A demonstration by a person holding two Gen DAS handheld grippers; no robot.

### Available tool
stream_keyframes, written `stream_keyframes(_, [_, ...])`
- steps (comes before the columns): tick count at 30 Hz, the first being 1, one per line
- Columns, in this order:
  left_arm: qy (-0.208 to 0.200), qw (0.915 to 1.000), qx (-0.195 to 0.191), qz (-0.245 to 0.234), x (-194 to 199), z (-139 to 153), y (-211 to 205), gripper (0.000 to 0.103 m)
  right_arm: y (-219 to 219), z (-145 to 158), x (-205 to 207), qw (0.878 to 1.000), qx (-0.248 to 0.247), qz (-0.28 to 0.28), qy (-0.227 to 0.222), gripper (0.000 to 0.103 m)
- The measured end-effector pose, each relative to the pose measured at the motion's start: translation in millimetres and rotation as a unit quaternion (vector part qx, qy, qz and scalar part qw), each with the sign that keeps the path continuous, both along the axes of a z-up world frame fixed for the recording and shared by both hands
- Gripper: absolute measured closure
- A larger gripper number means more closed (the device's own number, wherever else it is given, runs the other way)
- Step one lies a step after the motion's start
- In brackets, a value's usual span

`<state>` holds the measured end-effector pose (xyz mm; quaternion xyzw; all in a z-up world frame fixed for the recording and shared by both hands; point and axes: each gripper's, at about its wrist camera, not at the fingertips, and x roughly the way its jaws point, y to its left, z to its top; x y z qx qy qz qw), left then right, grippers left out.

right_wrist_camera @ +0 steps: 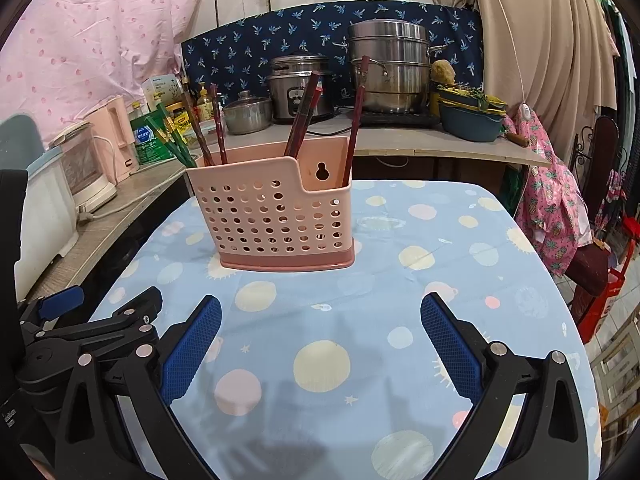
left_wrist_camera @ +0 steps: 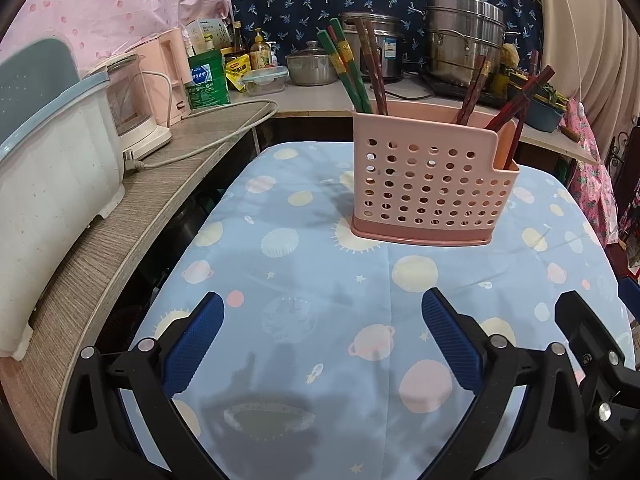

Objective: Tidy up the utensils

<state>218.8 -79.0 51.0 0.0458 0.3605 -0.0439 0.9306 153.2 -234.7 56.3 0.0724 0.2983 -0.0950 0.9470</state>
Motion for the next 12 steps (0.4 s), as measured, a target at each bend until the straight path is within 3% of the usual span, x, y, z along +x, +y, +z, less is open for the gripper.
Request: stream_keyframes(12, [0.001,0.9998,0.018,-0.011,3.0,1.5,-2.6,0.008,-0.2,2.4,2.2,1.000,-0.002,-0.002,-0.002,0.007])
